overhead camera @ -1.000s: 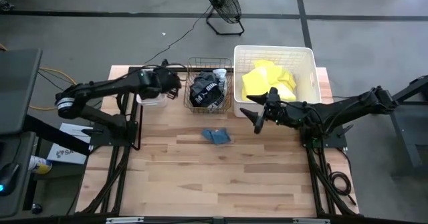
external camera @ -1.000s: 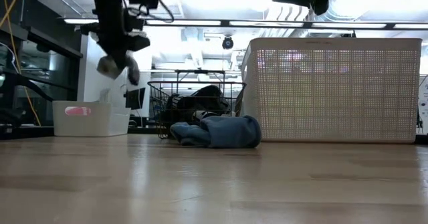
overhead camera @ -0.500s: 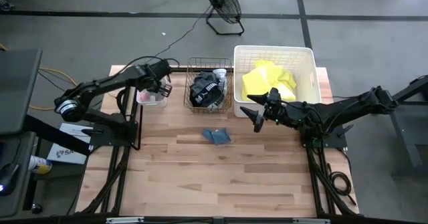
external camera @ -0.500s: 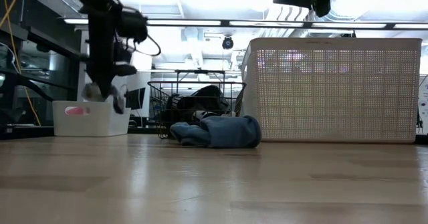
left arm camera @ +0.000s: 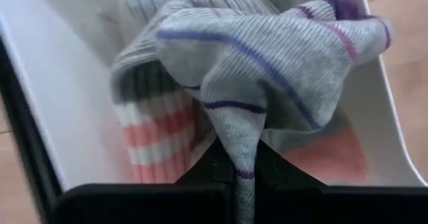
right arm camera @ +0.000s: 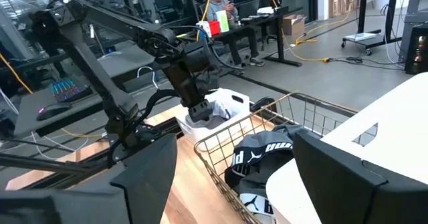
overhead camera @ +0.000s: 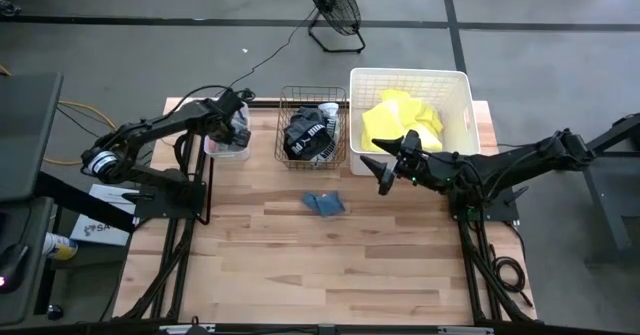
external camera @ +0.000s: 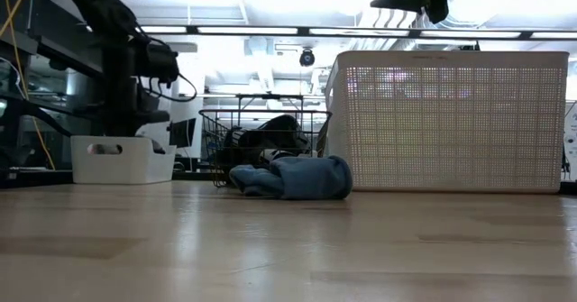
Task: Pick & Place Cloths
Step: Put the gray sock into the left white bin, then put the blue sock into the left white bin
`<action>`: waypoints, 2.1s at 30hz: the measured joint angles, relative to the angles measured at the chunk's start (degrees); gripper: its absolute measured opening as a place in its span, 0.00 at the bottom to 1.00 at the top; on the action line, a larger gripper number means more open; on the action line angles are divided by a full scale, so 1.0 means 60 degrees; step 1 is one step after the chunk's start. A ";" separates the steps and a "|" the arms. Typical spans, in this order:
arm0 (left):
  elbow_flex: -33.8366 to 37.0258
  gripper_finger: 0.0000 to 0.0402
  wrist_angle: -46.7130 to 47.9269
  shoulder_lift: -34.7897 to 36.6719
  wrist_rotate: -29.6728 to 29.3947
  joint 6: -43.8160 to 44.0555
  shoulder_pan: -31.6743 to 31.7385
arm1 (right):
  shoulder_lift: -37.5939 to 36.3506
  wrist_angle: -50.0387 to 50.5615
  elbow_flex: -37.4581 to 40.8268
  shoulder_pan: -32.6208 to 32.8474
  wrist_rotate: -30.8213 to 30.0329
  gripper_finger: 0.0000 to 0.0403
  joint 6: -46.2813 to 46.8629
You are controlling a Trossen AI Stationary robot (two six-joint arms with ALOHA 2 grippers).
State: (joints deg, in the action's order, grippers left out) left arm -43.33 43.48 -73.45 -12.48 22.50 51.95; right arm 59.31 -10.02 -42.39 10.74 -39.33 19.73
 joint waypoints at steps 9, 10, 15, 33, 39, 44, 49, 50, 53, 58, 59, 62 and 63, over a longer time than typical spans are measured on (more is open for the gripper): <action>0.0070 0.04 -0.0158 -0.0003 0.0293 -0.0307 0.0093 | 0.0000 0.0000 0.0001 0.0000 0.0004 0.72 0.0151; 0.0070 0.07 -0.0159 -0.0002 0.0293 -0.0297 0.0093 | 0.0000 0.0000 0.0001 0.0000 0.0004 0.72 0.0250; -0.0030 0.24 0.0082 -0.0003 0.0530 -0.0285 0.0093 | 0.0000 0.0029 0.0004 0.0000 0.0077 0.72 0.0459; -0.3022 0.45 0.3072 -0.0004 0.0819 -0.0848 0.0092 | 0.0004 0.0073 0.0000 0.0000 0.0149 0.72 0.0459; -0.3929 0.44 0.3506 0.0065 0.1833 -0.1508 0.0090 | 0.0004 0.0088 0.0000 0.0000 0.0154 0.72 0.0459; -0.4174 0.38 0.2565 0.0635 0.4593 -0.3184 0.0086 | 0.0004 0.0227 0.0000 0.0000 0.0364 0.72 0.0463; -0.4174 0.25 0.1926 0.1387 0.6018 -0.3892 -0.0193 | 0.0004 0.0572 0.0004 0.0004 0.0412 0.72 0.0747; -0.4174 0.21 0.1882 0.1546 0.6021 -0.4040 -0.0298 | 0.0004 0.0643 0.0000 0.0004 0.0412 0.72 0.0793; -0.4174 0.09 0.1837 0.1986 0.6027 -0.4536 -0.0652 | 0.0004 0.0714 0.0002 0.0004 0.0577 0.72 0.0820; -0.4171 0.02 0.1682 0.2499 0.6036 -0.5044 -0.1495 | 0.0004 0.0717 0.0000 0.0000 0.0723 0.72 0.0629; -0.4171 0.02 0.1688 0.2597 0.6078 -0.5223 -0.1689 | 0.0028 0.0708 0.0003 0.0003 0.0830 0.72 0.0449; -0.4171 0.00 0.1678 0.2847 0.6563 -0.5878 -0.2439 | 0.0224 0.0734 0.0000 0.0008 0.1138 0.72 -0.0246; -0.4171 0.00 0.1660 0.2903 0.6632 -0.6098 -0.2739 | 0.0320 0.0790 0.0000 0.0026 0.1250 0.72 -0.0425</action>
State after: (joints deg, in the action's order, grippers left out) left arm -68.36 53.44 -56.03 27.32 -14.09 35.52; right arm 61.23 -5.28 -42.39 10.90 -31.83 17.18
